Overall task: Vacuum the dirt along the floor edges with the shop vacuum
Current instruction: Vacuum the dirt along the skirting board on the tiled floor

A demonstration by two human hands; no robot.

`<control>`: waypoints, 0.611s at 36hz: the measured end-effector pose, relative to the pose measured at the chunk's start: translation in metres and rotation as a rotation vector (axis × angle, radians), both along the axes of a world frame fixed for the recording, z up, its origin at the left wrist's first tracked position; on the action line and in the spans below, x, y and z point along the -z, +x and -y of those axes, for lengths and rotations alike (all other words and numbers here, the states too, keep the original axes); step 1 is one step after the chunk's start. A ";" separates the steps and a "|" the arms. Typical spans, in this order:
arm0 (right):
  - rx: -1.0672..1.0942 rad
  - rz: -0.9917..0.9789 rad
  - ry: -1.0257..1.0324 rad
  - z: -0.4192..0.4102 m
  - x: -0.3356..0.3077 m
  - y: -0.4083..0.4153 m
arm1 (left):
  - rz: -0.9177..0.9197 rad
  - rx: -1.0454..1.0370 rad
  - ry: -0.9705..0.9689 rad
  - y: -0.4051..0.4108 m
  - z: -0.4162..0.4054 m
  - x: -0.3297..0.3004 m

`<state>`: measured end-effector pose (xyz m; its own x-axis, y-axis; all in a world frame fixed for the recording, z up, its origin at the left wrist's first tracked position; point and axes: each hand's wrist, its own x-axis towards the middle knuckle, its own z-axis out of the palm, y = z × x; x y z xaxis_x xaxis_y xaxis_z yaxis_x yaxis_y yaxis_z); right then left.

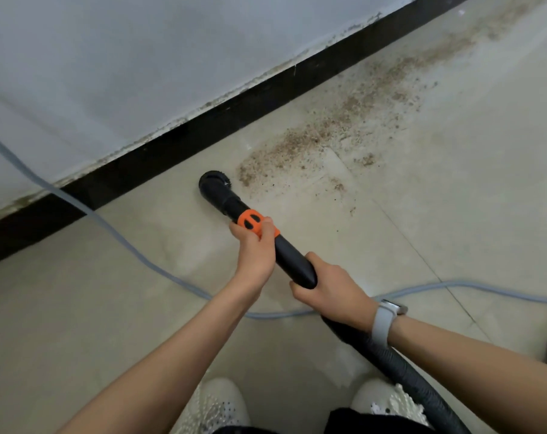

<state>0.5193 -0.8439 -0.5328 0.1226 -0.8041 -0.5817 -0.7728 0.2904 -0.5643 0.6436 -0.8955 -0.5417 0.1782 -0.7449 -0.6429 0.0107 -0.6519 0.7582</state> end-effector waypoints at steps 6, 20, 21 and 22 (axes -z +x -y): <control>0.127 -0.001 0.023 0.002 -0.001 -0.020 | -0.056 0.096 0.033 -0.023 0.013 0.001; 0.280 0.076 0.001 0.033 0.003 -0.044 | -0.019 0.294 0.018 -0.058 0.060 0.003; 0.292 0.076 -0.003 0.036 0.003 -0.044 | -0.024 0.304 0.019 -0.060 0.066 0.004; 0.305 0.072 -0.011 0.040 0.003 -0.044 | -0.033 0.316 0.023 -0.061 0.071 0.003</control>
